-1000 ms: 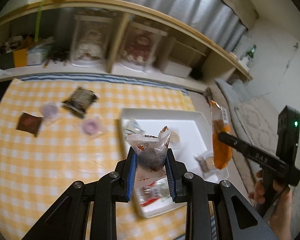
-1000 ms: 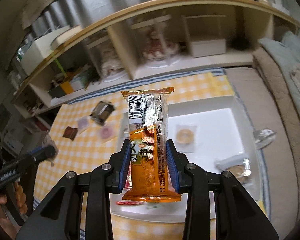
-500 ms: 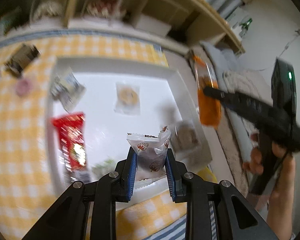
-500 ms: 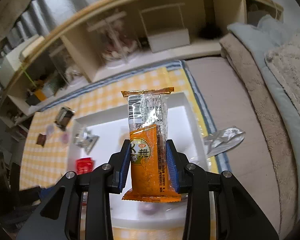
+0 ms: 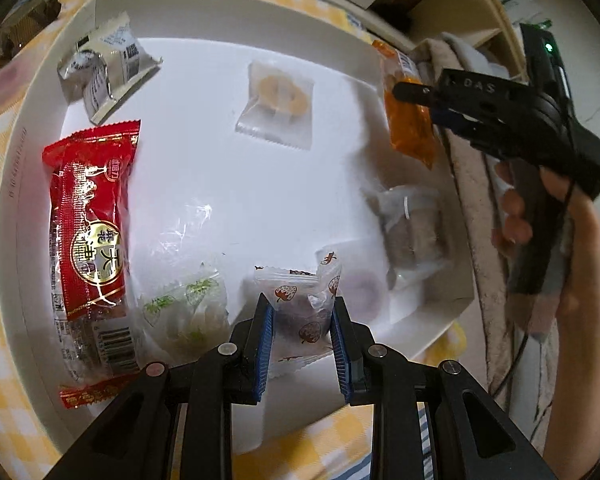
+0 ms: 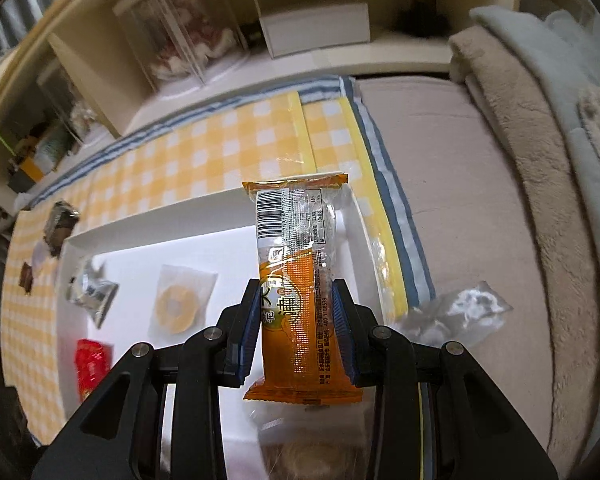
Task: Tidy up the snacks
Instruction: 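Carry both snacks over the white tray and open both grippers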
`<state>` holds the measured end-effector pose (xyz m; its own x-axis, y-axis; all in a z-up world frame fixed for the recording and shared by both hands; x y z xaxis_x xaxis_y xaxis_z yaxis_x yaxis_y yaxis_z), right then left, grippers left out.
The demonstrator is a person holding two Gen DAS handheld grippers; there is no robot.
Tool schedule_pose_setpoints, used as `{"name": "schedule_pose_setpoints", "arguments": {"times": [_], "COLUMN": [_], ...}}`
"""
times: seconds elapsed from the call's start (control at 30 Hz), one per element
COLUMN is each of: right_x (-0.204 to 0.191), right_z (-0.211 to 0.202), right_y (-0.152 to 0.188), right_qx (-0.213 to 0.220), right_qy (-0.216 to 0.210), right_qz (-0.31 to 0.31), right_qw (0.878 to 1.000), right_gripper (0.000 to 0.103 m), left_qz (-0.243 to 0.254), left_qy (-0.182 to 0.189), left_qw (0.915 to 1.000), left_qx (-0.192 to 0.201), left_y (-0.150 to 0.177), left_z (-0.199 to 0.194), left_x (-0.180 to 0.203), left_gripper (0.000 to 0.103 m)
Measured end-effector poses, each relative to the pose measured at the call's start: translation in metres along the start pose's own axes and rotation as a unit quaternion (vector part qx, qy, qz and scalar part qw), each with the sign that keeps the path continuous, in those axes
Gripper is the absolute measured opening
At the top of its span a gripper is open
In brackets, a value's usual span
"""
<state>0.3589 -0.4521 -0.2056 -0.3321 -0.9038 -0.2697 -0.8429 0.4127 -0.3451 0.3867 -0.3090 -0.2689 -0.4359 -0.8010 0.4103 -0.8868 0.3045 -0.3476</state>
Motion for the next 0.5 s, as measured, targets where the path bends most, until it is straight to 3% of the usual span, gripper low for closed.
{"name": "schedule_pose_setpoints", "arguments": {"times": [0.1, 0.23, 0.4, 0.5], "right_x": [0.0, 0.002, 0.001, 0.001], "right_z": [0.013, 0.011, -0.002, -0.01], "right_y": [-0.005, -0.007, 0.005, 0.011], "right_qx": [-0.007, -0.003, -0.007, -0.007], "right_qy": [0.007, 0.001, -0.013, -0.014], "right_qz": [-0.006, 0.004, -0.004, -0.007], "right_qw": [1.0, 1.0, 1.0, 1.0], "right_gripper": [0.039, 0.063, 0.063, 0.063], "left_qz": [-0.006, -0.01, 0.009, 0.015], "left_qy": [-0.006, 0.006, 0.0, -0.005], "left_qw": [1.0, 0.9999, 1.0, 0.9999], "left_qx": [-0.001, -0.003, -0.002, 0.0], "left_y": [-0.007, -0.007, 0.005, 0.0], "left_z": [0.005, 0.007, -0.004, -0.004], "left_x": [-0.005, -0.004, 0.001, 0.007], "left_gripper": [0.028, 0.038, 0.046, 0.045]}}
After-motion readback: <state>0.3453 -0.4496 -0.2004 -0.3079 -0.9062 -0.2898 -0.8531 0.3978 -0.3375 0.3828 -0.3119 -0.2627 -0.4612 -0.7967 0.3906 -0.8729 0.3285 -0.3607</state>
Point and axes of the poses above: each gripper's, at about its wrist camera, not at the fingertips, and z roughly the way its jaws point, x to its right, y to its underside, the point moved 5 cm from there along z, roughly the way its jaws point, and after that the axes turned 12 degrees about z, right-handed, at the moved point
